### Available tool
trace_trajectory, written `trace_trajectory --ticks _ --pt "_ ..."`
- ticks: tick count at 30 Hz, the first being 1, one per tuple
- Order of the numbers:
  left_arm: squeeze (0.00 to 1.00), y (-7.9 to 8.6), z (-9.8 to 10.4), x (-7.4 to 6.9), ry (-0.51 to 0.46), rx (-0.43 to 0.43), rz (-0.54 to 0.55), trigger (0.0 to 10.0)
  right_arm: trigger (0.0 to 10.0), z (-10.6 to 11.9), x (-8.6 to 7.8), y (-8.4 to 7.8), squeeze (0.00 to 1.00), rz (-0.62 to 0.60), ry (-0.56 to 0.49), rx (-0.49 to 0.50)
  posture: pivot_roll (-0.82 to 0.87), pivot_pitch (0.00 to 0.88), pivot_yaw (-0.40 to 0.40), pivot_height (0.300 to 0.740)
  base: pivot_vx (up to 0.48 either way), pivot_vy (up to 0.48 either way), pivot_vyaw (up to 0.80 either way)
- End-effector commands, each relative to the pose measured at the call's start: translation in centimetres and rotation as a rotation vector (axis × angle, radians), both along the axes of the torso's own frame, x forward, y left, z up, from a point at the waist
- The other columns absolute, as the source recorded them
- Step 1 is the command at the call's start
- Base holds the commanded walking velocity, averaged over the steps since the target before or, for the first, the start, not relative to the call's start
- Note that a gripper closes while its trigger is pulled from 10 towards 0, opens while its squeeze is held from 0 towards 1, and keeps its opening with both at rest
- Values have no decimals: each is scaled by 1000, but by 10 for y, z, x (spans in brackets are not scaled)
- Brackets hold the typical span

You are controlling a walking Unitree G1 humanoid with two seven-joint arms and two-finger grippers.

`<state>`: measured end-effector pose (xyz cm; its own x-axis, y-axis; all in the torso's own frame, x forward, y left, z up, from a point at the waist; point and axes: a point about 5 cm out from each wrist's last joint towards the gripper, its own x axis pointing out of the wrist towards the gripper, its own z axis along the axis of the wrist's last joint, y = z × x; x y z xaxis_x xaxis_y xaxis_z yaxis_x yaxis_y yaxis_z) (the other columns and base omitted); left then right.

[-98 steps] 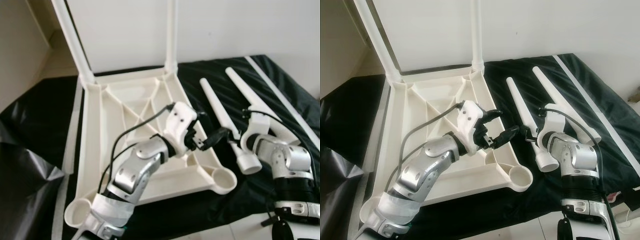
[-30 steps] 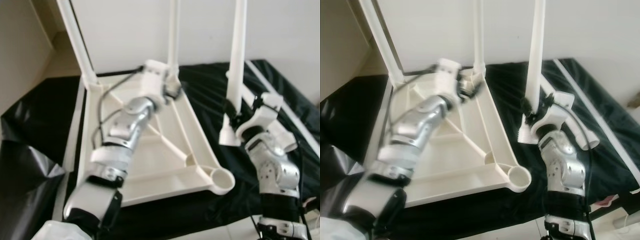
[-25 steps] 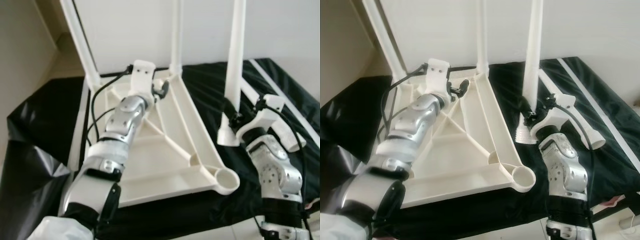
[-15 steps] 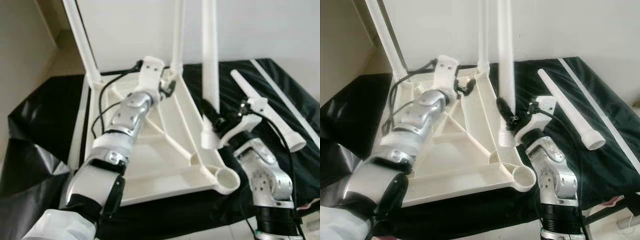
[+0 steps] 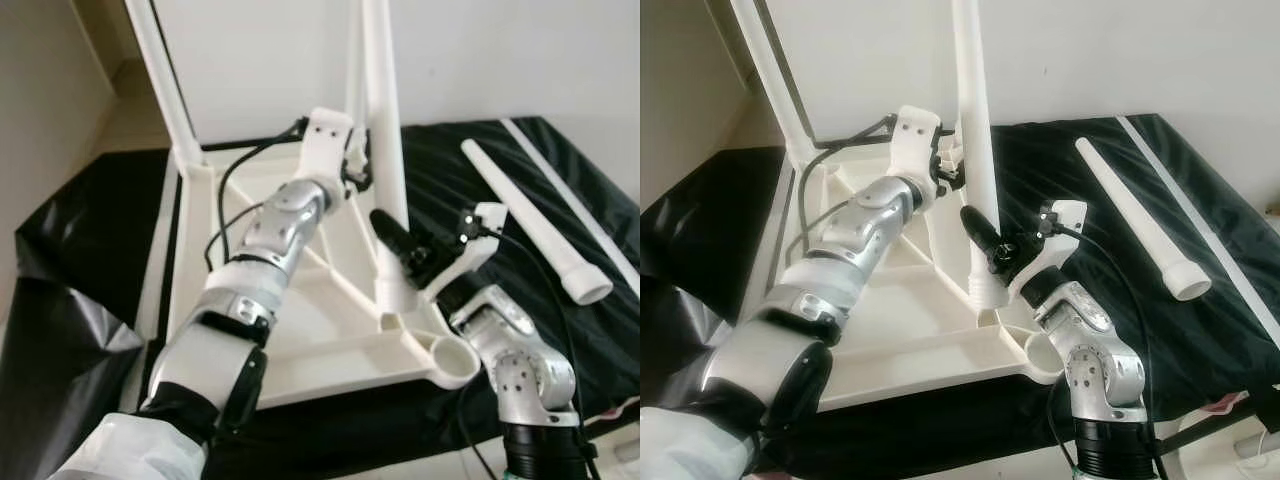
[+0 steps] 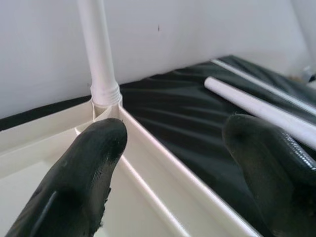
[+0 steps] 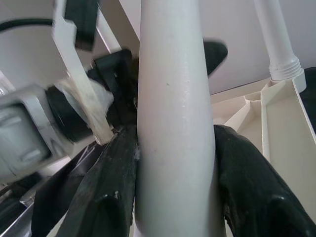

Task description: Building children table

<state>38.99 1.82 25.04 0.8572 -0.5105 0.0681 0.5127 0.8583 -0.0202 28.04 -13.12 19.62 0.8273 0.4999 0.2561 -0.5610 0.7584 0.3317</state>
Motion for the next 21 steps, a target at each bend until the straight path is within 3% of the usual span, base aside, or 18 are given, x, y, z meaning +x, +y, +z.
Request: trace_trajectory --ticks 1,4,7,21 --pt "0 -15 7 -12 -32 15 -346 10000 10000 0 -2 3 0 17 -9 -12 -66 19 19 740 0 0 0" --pt "0 -29 28 -26 -68 -53 -488 10000 10000 -3 0 3 0 24 19 -24 -58 13 9 740 0 0 0" --pt "0 -36 37 -34 -86 -76 -545 10000 10000 -3 1 4 0 23 29 -28 -57 11 10 740 0 0 0" --pt "0 -50 48 -48 -114 -107 -595 10000 10000 -4 5 11 0 32 36 -31 -51 1 7 740 0 0 0"
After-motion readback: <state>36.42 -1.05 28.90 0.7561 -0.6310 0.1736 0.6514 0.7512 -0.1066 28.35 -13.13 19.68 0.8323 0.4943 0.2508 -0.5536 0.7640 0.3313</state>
